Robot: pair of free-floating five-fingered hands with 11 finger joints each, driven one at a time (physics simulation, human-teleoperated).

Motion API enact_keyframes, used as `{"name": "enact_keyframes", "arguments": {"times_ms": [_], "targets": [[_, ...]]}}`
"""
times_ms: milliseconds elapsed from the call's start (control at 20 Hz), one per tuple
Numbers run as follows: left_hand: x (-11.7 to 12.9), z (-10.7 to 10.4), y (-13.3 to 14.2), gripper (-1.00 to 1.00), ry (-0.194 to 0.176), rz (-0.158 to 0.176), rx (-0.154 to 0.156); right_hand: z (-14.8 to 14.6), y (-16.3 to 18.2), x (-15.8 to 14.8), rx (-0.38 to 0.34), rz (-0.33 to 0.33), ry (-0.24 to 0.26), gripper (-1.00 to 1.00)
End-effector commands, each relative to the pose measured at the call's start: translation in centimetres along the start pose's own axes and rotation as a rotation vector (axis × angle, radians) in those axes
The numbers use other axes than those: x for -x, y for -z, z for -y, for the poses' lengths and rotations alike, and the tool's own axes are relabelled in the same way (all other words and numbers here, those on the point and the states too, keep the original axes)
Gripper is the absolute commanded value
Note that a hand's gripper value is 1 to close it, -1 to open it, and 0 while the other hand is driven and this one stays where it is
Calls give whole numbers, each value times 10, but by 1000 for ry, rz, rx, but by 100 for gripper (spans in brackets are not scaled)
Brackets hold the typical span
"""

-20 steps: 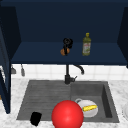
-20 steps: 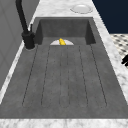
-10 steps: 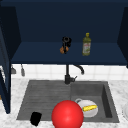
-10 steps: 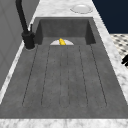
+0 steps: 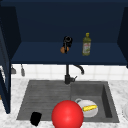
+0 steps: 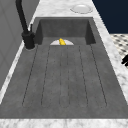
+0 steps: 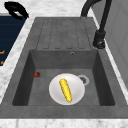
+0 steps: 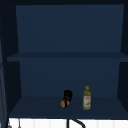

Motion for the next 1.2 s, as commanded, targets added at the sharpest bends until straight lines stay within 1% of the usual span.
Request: {"name": "enact_keyframes", "arguments": {"times_ms": [0, 100, 200, 250, 300, 400, 450, 500, 600, 650, 700, 800, 1150], "targets": [[0, 0, 0, 0, 0, 0, 0, -37, -10, -1, 72, -7, -10, 100], [0, 0, 0, 0, 0, 0, 0, -39, -21, 1, 112, 9, 10, 100], [0, 0, 0, 0, 0, 0, 0, -35, -33, -2, 172, 14, 13, 100], [0, 0, 0, 0, 0, 0, 0, -30, -34, -4, 200, 6, 4, 100], [0, 0, 0, 0, 0, 0, 0, -29, -35, -7, 231, -4, -8, -100], [0, 0, 0, 0, 0, 0, 0, -29, -39, -10, 223, -13, -23, -100], [0, 0, 0, 0, 0, 0, 0, -26, -43, -2, 257, -11, -11, -100], [0, 0, 0, 0, 0, 0, 0, -25, -44, -6, 232, -22, -25, -100], [0, 0, 0, 0, 0, 0, 0, -11, -49, -12, 220, -27, -49, -100], [0, 0, 0, 0, 0, 0, 0, -10, -55, -14, 204, -25, -54, -100], [0, 0, 0, 0, 0, 0, 0, -7, -61, -10, 198, -17, -50, -100], [0, 0, 0, 0, 0, 0, 0, 5, -68, -13, 181, -12, -45, -100], [0, 0, 0, 0, 0, 0, 0, 44, -97, -18, 160, 4, -80, -100]]}}
